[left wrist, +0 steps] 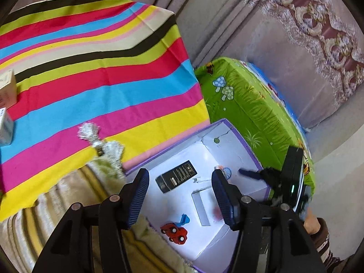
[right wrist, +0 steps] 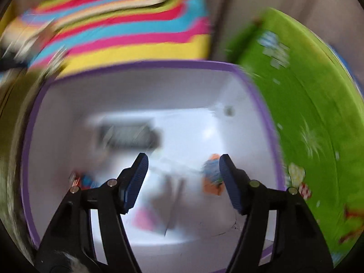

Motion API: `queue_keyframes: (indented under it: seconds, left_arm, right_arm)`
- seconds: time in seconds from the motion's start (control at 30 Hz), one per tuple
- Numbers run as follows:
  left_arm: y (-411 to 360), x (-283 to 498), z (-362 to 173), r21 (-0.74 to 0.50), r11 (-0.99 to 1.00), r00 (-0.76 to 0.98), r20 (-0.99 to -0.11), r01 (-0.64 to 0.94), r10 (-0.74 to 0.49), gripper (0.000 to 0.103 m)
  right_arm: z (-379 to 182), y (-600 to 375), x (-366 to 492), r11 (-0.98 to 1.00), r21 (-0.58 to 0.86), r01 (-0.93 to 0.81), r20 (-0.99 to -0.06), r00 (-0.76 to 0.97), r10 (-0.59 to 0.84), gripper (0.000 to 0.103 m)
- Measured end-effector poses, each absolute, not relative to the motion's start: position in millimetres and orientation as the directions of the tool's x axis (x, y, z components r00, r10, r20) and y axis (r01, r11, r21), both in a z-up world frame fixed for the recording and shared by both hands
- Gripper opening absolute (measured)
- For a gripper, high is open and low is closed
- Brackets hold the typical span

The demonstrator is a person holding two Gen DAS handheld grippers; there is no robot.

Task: Organize rigid objects
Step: 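Release the basketball toy with the right tool while the left drops the black box inside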

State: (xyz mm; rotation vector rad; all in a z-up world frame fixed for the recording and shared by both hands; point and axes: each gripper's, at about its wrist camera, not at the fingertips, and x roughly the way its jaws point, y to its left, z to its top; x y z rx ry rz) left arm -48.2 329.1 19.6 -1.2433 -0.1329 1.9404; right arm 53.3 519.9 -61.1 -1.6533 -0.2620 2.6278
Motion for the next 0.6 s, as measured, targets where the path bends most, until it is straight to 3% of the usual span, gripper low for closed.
queue_keyframes:
  seconds: [0.23, 0.3, 0.6]
  left_arm:
    - [291, -48, 26, -0.479, -0.694, -0.242, -0.7, -0.538, 0.672, 0.058]
    - [282, -49, 25, -0.482, -0.7, -0.252, -0.698, -0.526, 0.67, 0.058]
    - [247, -60, 19, -0.513, -0.726, -0.283, -0.69, -0.457, 0.666, 0.058]
  right_arm:
    - [-97, 465, 53, -0.829, -0.131, 0.544, -0.968, -0.25, -0.011, 0.068]
    - [-116, 455, 51, -0.747, -0.148, 0.648, -0.982, -0.188, 0.032, 0.068]
    - [-142, 419, 57, -0.407, -0.179, 0.896, -0.984, -0.163, 0.074, 0.058]
